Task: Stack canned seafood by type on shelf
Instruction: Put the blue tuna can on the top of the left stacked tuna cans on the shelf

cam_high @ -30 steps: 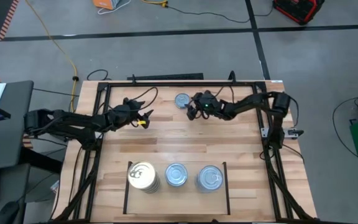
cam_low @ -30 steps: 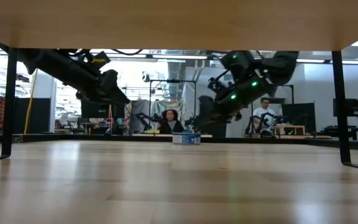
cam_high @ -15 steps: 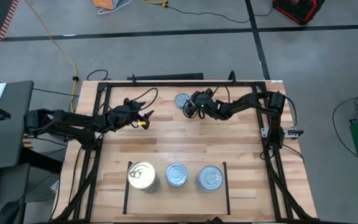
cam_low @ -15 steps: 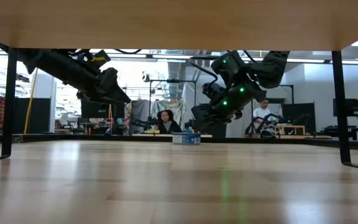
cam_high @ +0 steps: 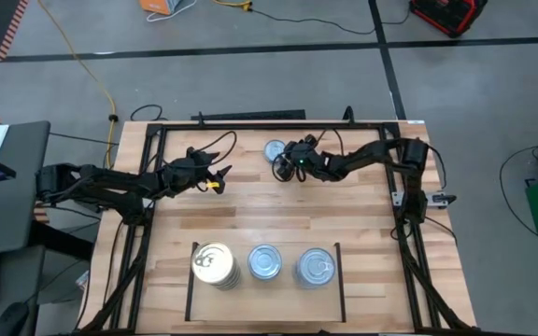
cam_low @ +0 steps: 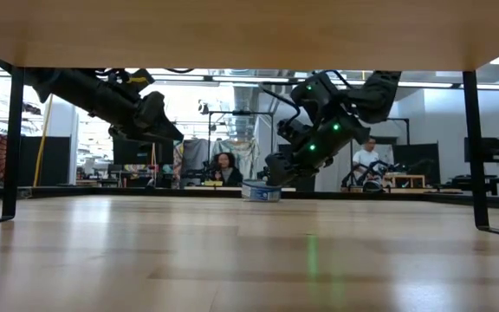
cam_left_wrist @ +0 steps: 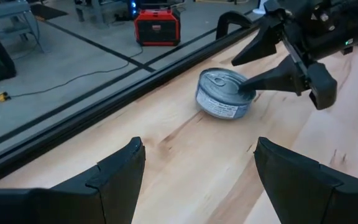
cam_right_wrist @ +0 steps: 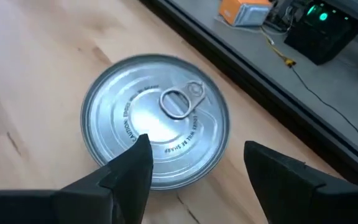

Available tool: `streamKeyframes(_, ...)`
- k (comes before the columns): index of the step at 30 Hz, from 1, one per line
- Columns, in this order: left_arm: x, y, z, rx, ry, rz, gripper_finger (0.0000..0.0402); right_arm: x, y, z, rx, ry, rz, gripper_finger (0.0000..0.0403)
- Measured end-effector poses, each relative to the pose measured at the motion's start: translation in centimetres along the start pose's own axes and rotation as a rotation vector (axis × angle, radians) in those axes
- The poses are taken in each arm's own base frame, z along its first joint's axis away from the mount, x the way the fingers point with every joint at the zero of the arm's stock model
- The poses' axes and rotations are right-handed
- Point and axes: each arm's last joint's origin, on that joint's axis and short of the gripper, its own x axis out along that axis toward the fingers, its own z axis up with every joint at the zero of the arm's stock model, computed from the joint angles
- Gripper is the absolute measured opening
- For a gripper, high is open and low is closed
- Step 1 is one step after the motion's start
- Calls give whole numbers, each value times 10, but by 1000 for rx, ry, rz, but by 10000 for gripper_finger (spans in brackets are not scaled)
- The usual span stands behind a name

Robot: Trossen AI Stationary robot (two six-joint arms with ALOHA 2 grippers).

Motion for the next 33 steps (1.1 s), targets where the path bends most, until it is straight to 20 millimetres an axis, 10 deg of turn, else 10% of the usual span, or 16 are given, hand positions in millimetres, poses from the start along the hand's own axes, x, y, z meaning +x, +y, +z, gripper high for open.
streamKeyframes(19,0,-1,0,1,5,-14,288,-22,20,3,-324,185,79,282)
streamKeyframes(33,0,-1,1,-16,-6,-20,288,-100,31,21,-349,259,216,282)
